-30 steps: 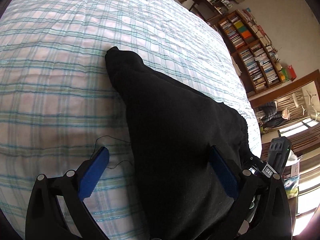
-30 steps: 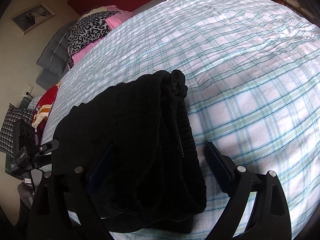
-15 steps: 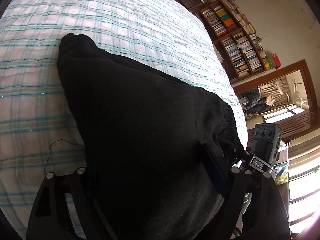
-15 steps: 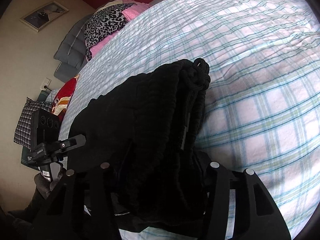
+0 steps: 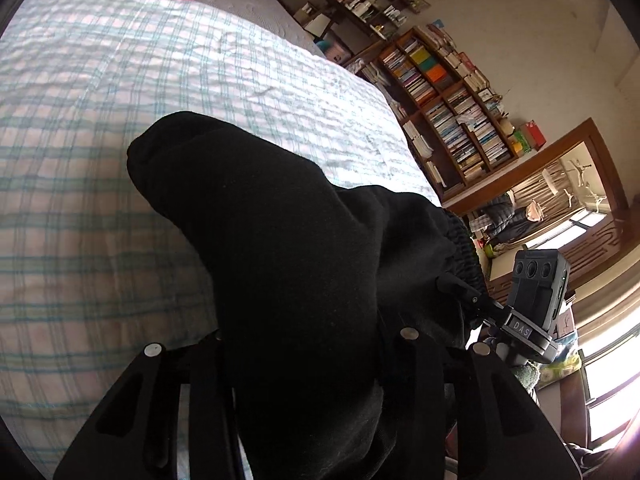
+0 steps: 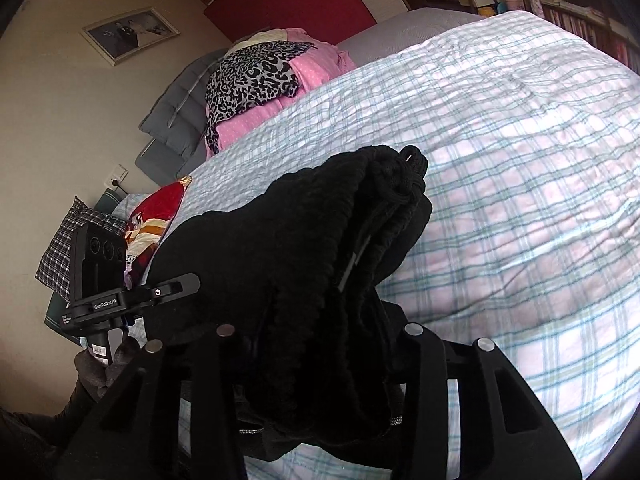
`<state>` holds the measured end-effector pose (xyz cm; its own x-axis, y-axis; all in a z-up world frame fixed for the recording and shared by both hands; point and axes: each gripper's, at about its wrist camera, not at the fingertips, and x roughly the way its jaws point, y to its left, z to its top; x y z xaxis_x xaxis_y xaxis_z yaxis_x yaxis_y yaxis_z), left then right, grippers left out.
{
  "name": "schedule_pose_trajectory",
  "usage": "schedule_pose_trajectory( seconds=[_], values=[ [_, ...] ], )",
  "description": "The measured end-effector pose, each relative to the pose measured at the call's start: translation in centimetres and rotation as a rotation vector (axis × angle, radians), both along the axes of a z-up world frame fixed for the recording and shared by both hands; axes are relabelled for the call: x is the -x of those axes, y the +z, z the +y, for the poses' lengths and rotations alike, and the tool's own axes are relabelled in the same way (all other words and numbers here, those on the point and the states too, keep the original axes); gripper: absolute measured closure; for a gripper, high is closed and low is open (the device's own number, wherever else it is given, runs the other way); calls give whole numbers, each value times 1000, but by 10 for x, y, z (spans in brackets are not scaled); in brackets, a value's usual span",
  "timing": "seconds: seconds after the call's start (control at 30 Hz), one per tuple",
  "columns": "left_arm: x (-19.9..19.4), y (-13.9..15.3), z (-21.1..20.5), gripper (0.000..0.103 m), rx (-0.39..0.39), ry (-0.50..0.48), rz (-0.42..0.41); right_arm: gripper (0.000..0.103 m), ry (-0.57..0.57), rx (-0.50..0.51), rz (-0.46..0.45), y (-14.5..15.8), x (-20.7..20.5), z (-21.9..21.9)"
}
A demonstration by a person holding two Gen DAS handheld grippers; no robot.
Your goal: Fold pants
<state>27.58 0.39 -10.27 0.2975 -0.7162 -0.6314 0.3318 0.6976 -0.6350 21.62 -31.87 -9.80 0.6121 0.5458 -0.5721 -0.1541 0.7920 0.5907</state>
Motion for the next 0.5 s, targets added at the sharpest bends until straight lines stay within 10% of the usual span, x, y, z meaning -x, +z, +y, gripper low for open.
schedule_pose_trajectory(
  seconds=[0.5],
  values=[
    [-133,-25,6,63,-76,83,18,61,-14,50,3,-18,-152,19]
  ],
)
